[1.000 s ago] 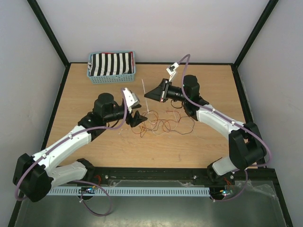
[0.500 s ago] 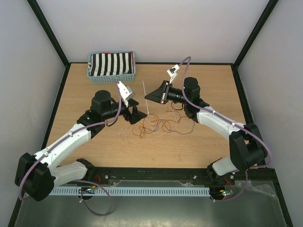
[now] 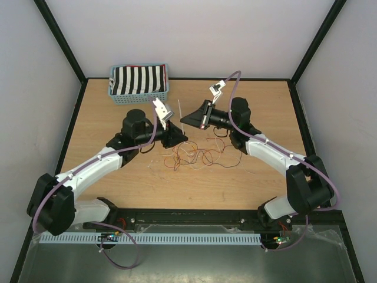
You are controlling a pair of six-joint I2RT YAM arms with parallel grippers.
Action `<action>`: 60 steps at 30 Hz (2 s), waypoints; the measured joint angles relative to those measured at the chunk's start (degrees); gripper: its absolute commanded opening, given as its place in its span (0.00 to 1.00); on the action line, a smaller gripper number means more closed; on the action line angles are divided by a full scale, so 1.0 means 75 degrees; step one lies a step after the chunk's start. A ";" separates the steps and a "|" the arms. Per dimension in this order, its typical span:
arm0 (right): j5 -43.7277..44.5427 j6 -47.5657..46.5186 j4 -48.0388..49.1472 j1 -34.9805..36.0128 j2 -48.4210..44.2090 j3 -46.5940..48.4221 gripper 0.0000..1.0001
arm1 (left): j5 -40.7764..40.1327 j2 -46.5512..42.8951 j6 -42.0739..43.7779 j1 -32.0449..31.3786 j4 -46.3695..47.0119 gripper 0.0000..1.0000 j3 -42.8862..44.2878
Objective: Zip-tie the wires
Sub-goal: Adjust the ribbon.
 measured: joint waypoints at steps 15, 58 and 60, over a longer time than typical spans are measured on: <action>0.0105 0.0023 0.0020 0.0000 0.0000 0.0154 0.00 | 0.0146 0.0169 -0.0035 -0.0163 0.0466 0.10 0.0050; 0.0627 -0.0102 -0.0787 -0.0152 0.0463 0.1440 0.00 | -0.0052 0.0306 -0.0490 -0.0140 0.1894 0.16 -0.1023; 0.0624 -0.0102 -0.0825 -0.0169 0.0463 0.1486 0.00 | -0.0052 0.0344 -0.0493 -0.0140 0.1947 0.18 -0.1023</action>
